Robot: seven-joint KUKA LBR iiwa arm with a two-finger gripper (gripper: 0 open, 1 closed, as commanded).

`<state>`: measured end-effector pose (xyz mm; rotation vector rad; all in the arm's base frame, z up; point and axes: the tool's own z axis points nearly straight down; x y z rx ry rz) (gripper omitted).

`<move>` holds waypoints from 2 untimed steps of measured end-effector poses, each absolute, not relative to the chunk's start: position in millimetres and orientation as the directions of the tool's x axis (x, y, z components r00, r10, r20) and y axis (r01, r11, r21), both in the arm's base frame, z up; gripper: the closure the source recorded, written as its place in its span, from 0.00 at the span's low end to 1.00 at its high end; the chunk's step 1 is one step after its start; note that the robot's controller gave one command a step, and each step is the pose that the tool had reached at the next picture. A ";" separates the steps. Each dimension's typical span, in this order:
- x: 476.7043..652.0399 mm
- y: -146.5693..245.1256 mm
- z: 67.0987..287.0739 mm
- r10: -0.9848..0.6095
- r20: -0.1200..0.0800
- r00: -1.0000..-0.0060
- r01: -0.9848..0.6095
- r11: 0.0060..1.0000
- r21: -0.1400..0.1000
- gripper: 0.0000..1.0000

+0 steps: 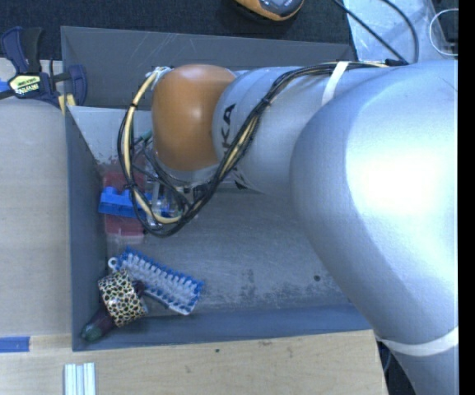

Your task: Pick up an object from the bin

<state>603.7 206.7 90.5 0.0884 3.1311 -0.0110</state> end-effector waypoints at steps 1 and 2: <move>607.9 220.5 75.8 0.218 -0.002 -0.976 0.218 0.975 -0.048 1.00; 607.9 220.5 75.8 0.218 -0.002 -0.976 0.218 0.975 -0.048 1.00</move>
Offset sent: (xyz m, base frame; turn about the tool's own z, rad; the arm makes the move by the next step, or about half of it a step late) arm 0.0000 0.0000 0.0000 0.0000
